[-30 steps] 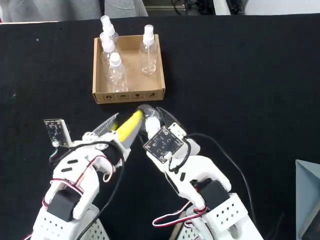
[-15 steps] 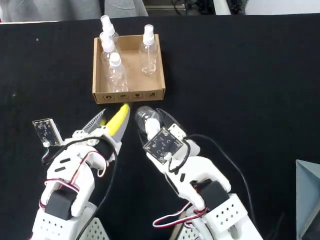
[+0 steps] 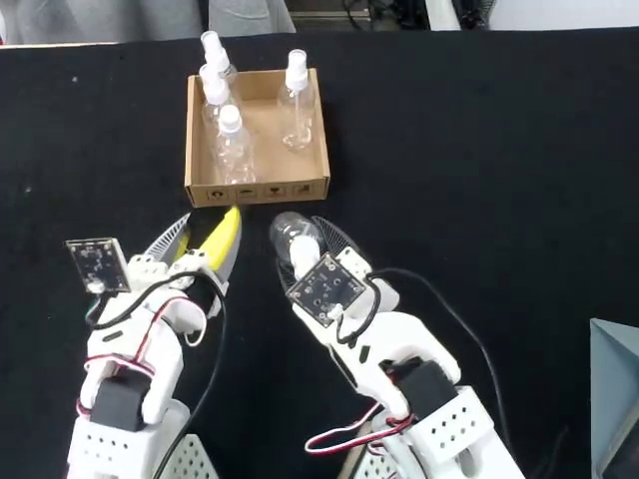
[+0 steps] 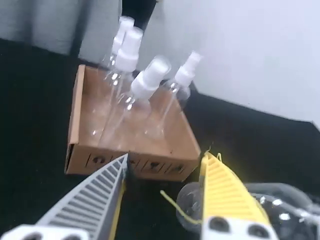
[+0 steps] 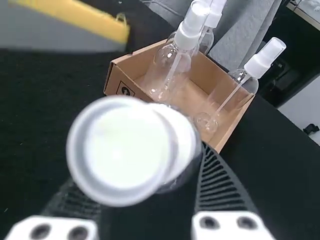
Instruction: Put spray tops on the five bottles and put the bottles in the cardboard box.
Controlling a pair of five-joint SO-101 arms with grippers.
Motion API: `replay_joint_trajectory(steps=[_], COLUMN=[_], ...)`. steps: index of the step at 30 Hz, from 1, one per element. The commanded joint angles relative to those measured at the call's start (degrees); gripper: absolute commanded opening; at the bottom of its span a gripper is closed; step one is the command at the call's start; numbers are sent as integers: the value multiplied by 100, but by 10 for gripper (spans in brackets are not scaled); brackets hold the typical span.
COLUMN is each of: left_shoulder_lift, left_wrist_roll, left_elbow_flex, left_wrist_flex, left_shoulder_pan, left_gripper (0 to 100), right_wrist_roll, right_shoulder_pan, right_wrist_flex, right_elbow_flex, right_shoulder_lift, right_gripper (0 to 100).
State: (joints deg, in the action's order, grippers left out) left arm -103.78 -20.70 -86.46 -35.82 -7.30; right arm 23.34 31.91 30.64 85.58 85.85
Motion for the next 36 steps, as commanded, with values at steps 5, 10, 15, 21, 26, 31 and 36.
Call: replay_joint_trajectory(steps=[5, 10, 15, 21, 26, 31, 36], left_shoulder_lift=[-53, -53, -53, -53, -53, -53, -53], left_wrist_roll=[62, 79, 79, 44, 70, 79, 79], left_elbow_flex=[-505, -655, -840, -1095, -1095, -1095, -1095], left_wrist_flex=[88, 88, 97, 70, -237, -316, -308], left_shoulder_pan=[259, 716, 980, 980, 1262, 1341, 1341], left_gripper=[213, 213, 213, 213, 213, 213, 216], right_wrist_roll=[-70, -466, -492, -492, -492, -492, -466], right_shoulder_pan=[-404, -510, -519, -519, -527, -527, -809], right_wrist_flex=[-176, -167, -141, -141, 158, 659, 686], right_elbow_flex=[-92, -154, -180, -189, -444, -919, -1086], right_shoulder_lift=[145, 145, 145, 145, 136, 101, 92], right_gripper=[99, 99, 99, 99, 99, 100, 100])
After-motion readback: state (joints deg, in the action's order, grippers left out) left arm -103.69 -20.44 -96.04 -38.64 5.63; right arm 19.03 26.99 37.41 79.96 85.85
